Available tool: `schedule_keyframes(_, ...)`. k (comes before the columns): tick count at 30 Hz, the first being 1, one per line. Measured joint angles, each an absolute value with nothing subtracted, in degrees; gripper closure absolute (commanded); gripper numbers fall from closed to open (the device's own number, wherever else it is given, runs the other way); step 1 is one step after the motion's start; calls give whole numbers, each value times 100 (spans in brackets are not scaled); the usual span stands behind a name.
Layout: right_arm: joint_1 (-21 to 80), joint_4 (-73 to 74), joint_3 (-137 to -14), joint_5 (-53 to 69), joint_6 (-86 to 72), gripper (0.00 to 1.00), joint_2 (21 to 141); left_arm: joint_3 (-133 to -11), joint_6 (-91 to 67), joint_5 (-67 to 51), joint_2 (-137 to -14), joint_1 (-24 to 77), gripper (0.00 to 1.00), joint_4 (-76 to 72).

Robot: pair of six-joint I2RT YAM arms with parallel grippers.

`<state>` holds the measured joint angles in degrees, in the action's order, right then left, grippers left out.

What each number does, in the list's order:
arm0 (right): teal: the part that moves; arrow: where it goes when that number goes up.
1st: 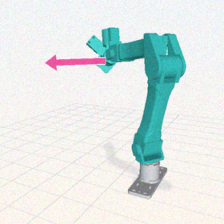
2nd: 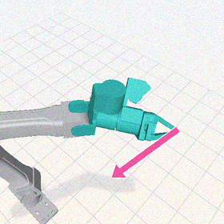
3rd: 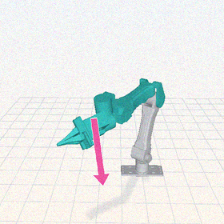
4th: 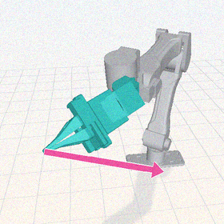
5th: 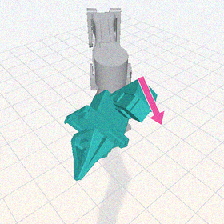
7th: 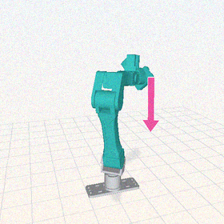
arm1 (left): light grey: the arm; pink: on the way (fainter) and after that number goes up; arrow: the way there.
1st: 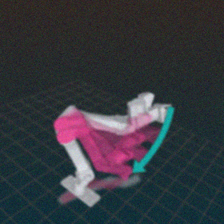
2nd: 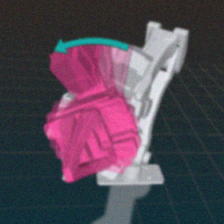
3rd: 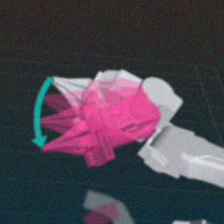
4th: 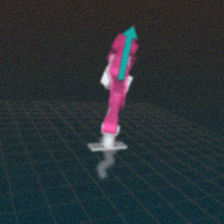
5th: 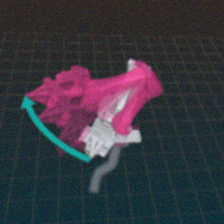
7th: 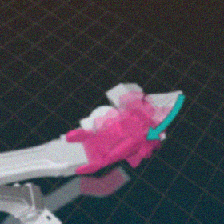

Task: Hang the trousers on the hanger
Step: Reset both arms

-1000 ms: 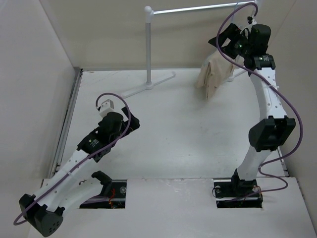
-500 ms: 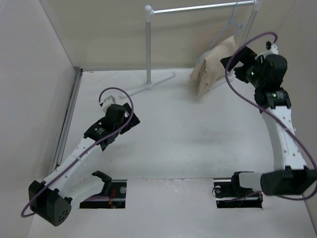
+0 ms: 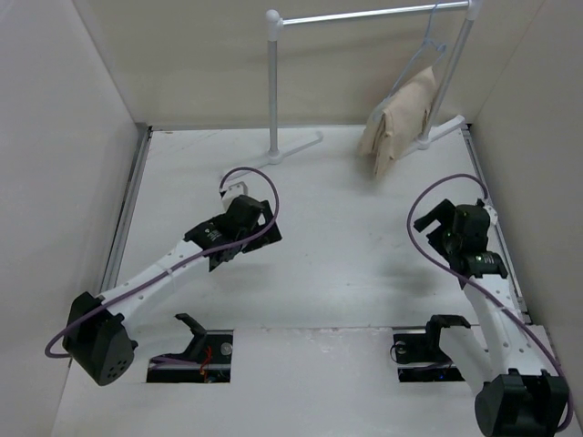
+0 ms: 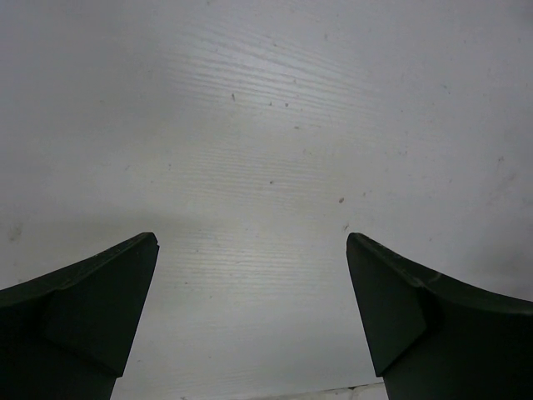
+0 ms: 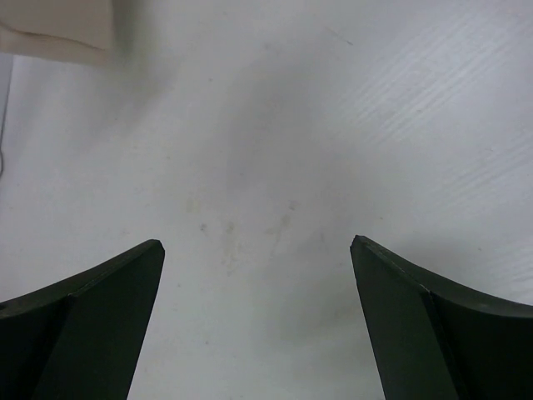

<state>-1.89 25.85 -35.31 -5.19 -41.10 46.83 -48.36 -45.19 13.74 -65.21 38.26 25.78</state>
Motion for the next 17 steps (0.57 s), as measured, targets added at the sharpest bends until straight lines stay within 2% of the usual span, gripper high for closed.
schedule_keyframes(12,-318,2980,-3293,-537,-4187,0,4106,-4759,-4418,1306,-6976,4425,0,2099)
schedule_keyframes(17,-222,3015,-3293,-456,-4195,0,4254,-4781,-4329,1247,-7190,4460,0,2082)
